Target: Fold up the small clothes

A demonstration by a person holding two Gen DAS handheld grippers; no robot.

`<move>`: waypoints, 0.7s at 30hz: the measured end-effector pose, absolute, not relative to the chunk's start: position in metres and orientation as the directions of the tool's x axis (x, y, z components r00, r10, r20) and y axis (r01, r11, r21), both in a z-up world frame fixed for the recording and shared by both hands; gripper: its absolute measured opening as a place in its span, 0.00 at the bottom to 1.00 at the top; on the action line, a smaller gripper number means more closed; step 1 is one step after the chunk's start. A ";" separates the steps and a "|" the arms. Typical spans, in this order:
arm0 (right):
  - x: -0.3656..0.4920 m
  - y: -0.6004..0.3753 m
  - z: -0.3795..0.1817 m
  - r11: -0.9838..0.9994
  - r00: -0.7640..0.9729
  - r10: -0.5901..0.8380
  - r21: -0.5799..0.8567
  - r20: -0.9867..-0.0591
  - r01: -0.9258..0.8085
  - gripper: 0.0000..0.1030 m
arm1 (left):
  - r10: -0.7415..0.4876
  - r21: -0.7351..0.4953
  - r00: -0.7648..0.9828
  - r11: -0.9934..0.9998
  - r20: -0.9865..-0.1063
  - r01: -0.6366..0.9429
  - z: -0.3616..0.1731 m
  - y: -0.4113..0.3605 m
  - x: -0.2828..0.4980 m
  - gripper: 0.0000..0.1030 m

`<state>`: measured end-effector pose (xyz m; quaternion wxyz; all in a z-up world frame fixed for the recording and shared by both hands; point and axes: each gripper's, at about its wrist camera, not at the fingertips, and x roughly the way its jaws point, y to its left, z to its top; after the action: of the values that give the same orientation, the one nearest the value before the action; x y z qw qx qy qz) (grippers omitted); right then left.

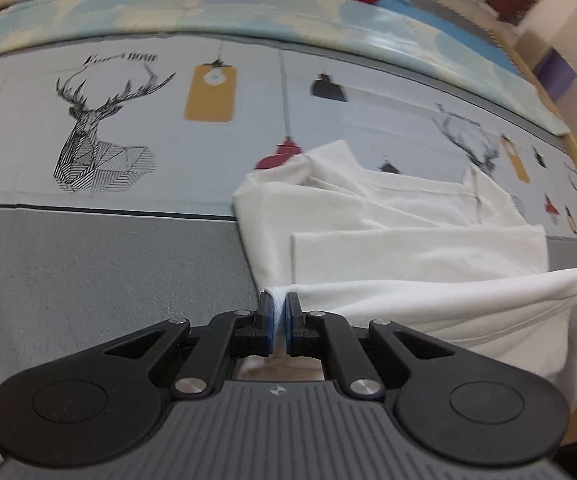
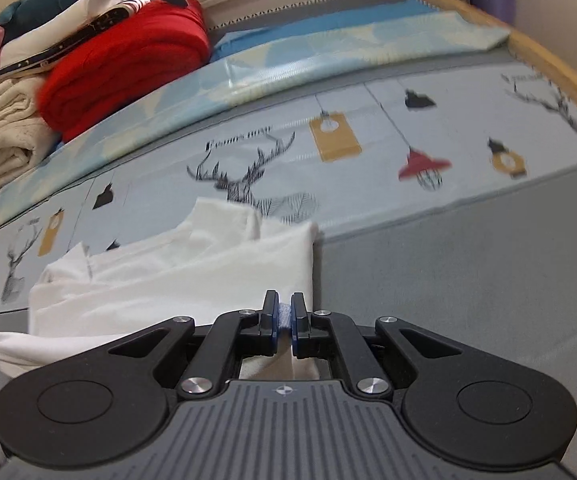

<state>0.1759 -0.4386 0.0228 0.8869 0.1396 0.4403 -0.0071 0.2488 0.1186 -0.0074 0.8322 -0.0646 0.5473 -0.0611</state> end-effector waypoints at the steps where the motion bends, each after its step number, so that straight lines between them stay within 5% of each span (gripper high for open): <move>1: 0.182 -0.439 0.021 0.957 0.616 0.109 0.249 -0.780 0.146 0.05 | -0.173 -0.181 0.391 0.983 -0.904 0.016 -0.010 0.121 0.254 0.05; 14: 0.223 -0.426 -0.001 0.951 0.588 0.010 0.189 -0.809 0.245 0.06 | -0.107 -0.144 0.386 0.987 -0.916 -0.068 -0.022 0.123 0.272 0.12; 21: 0.196 -0.446 0.018 0.941 0.665 -0.054 0.184 -0.745 0.284 0.20 | -0.102 -0.147 0.405 0.986 -0.909 -0.080 -0.012 0.141 0.254 0.16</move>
<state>0.1959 -0.4462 0.0178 0.9010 0.1438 0.3984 -0.0937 0.2544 0.1411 -0.0125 0.8338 -0.0837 0.5456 -0.0067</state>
